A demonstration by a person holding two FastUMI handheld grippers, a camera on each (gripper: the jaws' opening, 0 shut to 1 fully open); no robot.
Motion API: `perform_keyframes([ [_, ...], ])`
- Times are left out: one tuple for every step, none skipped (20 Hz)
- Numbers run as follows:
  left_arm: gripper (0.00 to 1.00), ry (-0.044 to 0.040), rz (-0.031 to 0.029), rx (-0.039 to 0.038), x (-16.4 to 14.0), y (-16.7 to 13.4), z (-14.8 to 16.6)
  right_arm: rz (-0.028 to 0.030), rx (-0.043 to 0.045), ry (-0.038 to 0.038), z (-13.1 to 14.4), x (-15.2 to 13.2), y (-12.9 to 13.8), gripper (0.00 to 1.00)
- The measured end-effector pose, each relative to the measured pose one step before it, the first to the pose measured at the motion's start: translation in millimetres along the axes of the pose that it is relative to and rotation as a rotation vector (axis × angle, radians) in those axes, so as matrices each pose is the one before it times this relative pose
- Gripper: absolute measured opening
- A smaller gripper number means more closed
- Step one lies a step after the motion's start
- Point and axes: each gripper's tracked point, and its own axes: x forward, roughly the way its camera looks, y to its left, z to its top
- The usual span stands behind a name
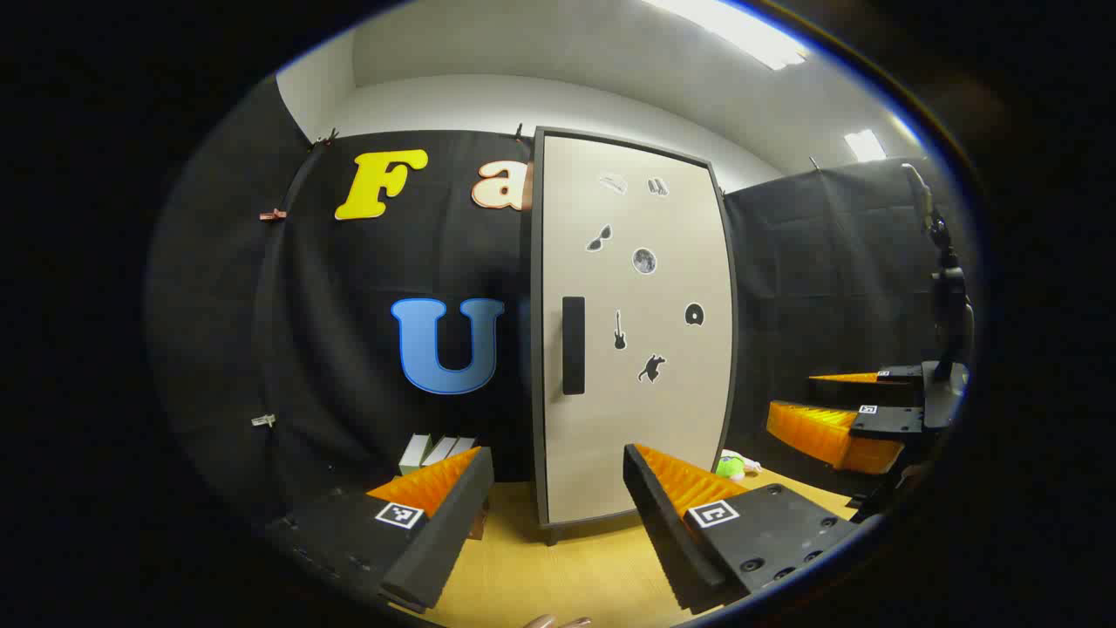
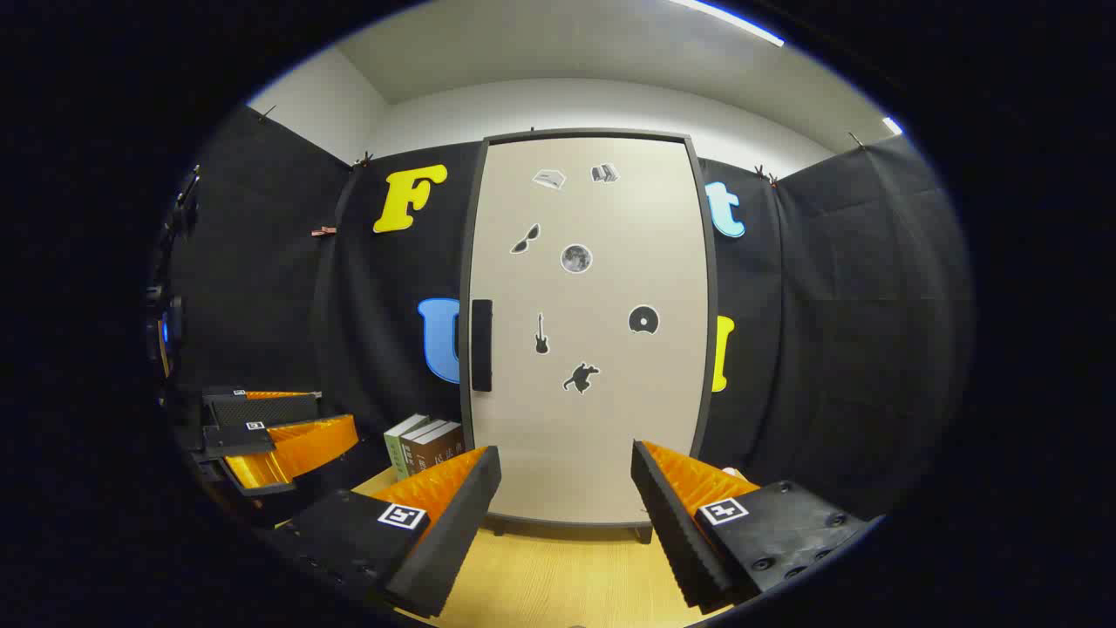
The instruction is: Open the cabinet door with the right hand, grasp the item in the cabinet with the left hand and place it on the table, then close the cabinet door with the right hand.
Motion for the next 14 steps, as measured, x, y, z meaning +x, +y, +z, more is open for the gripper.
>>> perform_keyframes([
  [0.94,0.0044,0.00358,-0.0078,0.42,2.42,-2.74,-0.00086,-0.00096,-0.00006,0.05,0.52,0.28,0.97],
  [0.94,0.00253,0.00371,-0.00657,0.73,2.21,-0.67,-0.00089,-0.00044,-0.0038,1.26,0.55,-0.23,0.98],
  [0.94,0.00417,0.00326,-0.00601,0.53,1.74,-1.4,-0.00202,0.00019,-0.00141,0.23,0.66,-0.49,0.97],
  [0.94,0.00126,0.00409,-0.00364,0.15,1.78,0.21,-0.00107,-0.00045,0.00036,0.03,-0.75,-0.1,0.97],
  [0.94,-0.00104,0.00318,-0.00049,0.26,1.49,-0.16,-0.00107,-0.0002,-0.00322,0.61,0.8,-0.29,0.97],
  [0.94,-0.0016,0.0015,0.00041,0.47,0.47,1.81,0.00408,0.00241,-0.00128,0.51,-0.31,0.79,0.97],
  [0.94,-0.00592,-0.0023,-0.00094,-0.08,-0.54,0.52,0.00548,0.0051,0.00156,-0.73,-0.43,1.55,0.97],
  [0.94,-0.00129,-0.00327,-0.00163,-0.37,-1.21,0.79,0.00113,0.00151,0.00218,-0.49,-0.05,-0.1,0.97],
  [0.94,0.00143,-0.00235,-0.00018,-0.27,-0.56,-0.6,-0.00403,-0.00415,0.00493,-0.86,0.52,-2.21,0.97],
  [0.94,0.00033,-0.00175,0.00155,0.18,-0.28,0.39,-0.00586,-0.00653,0.00129,-0.42,-0.12,-1.83,0.98],
  [0.94,0.00194,-0.00055,0.00249,0.11,-0.71,-1.46,-0.00427,-0.00305,-0.00139,0.57,-0.53,-1.2,0.98],
  [0.95,0.00141,-0.00027,0.0011,1.19,0.46,0.2,0.00038,0.00289,-0.00064,0.91,0.1,0.52,0.98],
  [0.95,0.00002,0.00096,-0.00143,0.69,0.86,-0.56,-0.00074,0.00311,-0.00219,0.44,-0.39,0.0,0.97],
  [0.95,0.00152,-0.00298,-0.00403,-0.39,-0.9,-0.29,-0.00343,-0.00033,-0.00048,0.84,-0.6,-0.54,0.97],
])
